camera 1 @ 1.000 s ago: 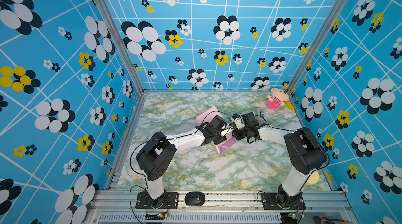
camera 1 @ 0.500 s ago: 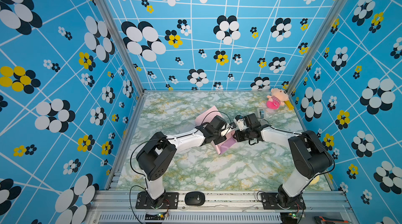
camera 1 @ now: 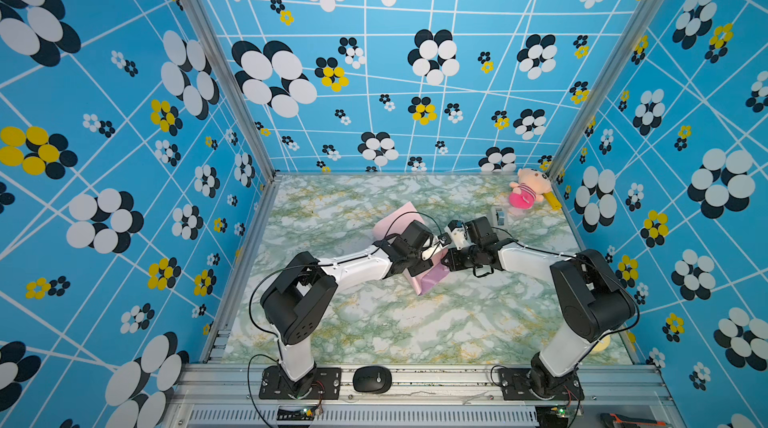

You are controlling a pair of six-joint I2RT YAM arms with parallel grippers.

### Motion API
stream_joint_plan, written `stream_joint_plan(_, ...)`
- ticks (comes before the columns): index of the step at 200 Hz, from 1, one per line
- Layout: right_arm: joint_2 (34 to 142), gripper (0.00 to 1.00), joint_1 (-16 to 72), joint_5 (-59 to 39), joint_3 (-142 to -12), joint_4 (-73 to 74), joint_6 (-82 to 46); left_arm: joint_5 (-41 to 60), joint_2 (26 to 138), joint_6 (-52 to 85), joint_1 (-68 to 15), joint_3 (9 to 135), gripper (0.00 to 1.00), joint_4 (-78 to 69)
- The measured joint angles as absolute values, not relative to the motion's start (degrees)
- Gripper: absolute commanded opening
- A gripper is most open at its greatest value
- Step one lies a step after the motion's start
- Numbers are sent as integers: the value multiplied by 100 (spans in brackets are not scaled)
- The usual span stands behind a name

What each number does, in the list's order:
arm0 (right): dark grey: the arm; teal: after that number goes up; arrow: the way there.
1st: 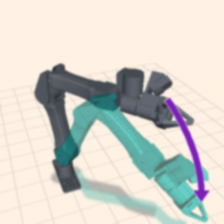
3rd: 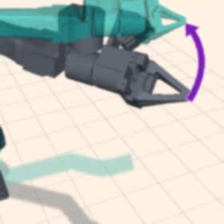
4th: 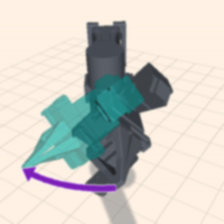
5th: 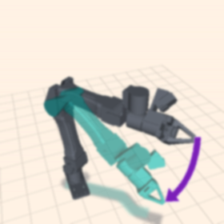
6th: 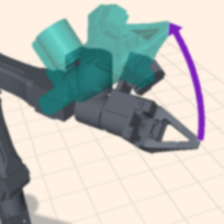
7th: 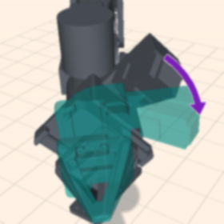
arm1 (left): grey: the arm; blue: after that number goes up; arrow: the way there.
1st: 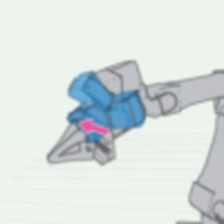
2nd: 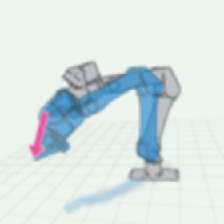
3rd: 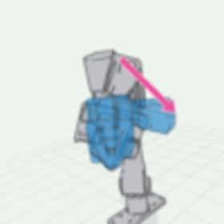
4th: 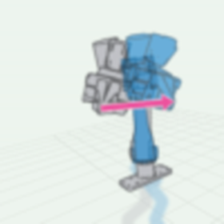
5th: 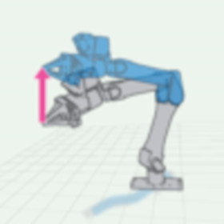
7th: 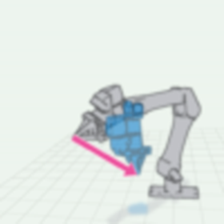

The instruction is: Wrap the gift box in paper

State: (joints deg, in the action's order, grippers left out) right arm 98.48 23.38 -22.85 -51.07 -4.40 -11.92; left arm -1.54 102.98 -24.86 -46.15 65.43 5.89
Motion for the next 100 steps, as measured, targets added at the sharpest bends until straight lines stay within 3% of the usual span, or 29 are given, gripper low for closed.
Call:
stream_joint_plan(72, 10182, 10, 2550, -2543, -5109, 99, -1623, -154, 10298, -2484, -4615, 6547, 51, 587)
stream_joint_plan(100, 10263, 19, 2556, -2650, -5019, 388, -1935, -198, 10309, -2482, -4609, 6549, 51, 572)
